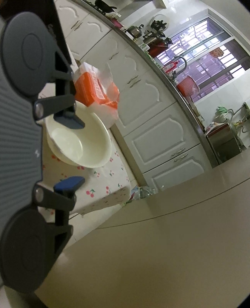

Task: Organize plates and bowls
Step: 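Move both grippers to the cream bowl rim and close, then lift the nested bowls with both grippers and carry toward the white plates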

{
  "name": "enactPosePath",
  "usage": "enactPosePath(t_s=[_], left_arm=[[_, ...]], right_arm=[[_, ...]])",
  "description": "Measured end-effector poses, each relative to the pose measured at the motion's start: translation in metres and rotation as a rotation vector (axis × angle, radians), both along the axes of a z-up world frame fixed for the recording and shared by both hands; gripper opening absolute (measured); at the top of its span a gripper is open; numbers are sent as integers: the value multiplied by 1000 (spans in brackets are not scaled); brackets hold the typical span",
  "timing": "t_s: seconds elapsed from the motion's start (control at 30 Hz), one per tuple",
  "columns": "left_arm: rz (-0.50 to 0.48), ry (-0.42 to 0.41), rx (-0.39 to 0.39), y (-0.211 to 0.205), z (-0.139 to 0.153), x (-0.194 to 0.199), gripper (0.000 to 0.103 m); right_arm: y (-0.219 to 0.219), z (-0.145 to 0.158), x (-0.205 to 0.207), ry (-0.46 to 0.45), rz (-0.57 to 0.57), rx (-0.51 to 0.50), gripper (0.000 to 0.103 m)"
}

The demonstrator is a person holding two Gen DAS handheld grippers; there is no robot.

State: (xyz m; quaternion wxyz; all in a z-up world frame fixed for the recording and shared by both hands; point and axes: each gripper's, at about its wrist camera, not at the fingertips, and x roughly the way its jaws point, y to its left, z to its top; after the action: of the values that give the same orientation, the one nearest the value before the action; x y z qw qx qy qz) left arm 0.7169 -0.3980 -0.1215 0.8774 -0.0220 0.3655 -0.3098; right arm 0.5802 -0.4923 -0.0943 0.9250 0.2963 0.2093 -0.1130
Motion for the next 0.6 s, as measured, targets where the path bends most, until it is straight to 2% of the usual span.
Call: enactPosePath(t_s=[0.07, 0.2, 0.27, 0.6], left_arm=[[5, -2, 6, -4, -3, 1, 54], [2, -7, 8, -14, -8, 4, 45], [-7, 9, -6, -16, -9, 5, 37], [-43, 27, -38, -16, -11, 1, 32]], right_arm=[[-3, -4, 4, -7, 0, 8, 50], [-6, -9, 6, -20, 7, 37, 44], [-10, -11, 8, -23, 15, 53, 43], [-17, -16, 3, -72, 61, 142, 40]])
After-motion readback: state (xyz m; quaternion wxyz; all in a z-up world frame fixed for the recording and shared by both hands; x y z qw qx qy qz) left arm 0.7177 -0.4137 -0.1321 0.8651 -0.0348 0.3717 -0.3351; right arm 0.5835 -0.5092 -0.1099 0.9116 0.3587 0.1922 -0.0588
